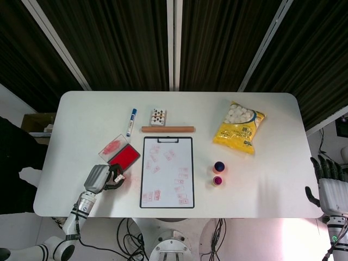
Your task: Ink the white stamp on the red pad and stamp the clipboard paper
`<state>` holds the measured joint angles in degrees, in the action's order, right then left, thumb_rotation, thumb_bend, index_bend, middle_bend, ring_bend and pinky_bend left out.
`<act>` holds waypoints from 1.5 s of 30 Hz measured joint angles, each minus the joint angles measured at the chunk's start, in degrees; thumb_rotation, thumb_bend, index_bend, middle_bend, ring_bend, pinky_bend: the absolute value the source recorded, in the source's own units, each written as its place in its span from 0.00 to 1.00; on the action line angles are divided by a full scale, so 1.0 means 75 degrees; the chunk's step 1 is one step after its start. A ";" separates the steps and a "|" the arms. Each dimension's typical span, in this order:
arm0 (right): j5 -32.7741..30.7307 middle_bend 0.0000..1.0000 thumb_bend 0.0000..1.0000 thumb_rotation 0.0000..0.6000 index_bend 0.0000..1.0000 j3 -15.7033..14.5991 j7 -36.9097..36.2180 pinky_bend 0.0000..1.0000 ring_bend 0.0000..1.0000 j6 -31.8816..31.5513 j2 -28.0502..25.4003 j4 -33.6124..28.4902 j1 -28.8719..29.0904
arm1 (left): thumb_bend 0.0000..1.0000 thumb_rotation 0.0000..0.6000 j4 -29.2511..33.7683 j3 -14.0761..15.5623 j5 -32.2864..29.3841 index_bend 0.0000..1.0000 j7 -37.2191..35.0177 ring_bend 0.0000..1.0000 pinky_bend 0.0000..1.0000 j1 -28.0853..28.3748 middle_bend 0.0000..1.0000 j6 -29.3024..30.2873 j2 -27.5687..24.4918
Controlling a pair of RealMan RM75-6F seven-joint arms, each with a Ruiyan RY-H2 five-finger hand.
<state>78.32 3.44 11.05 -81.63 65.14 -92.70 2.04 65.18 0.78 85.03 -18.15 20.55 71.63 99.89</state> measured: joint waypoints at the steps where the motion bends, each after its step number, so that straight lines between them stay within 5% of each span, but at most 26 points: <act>1: -0.0009 0.00 0.29 1.00 0.00 0.0002 0.0004 0.00 0.00 0.0005 -0.0006 -0.0015 0.0002 | 0.37 1.00 -0.0055 -0.0001 0.0022 0.60 -0.0042 0.79 0.92 -0.0006 0.68 0.0019 0.0025; 22: -0.0109 0.00 0.29 1.00 0.00 -0.0019 -0.0089 0.00 0.00 0.0116 0.0029 0.0069 0.0005 | 0.36 1.00 -0.0999 0.0063 0.0334 0.54 -0.0486 0.78 0.91 -0.0072 0.64 0.0062 0.0501; 45: -0.0147 0.00 0.29 1.00 0.00 -0.0035 -0.0069 0.00 0.00 0.0190 0.0046 0.0086 0.0032 | 0.33 1.00 -0.1099 -0.0006 0.0400 0.47 -0.0558 0.78 0.91 -0.0054 0.54 0.0061 0.0472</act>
<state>77.22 3.18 10.54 -80.21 65.48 -92.05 2.28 56.94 0.73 88.03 -22.33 20.15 72.09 103.43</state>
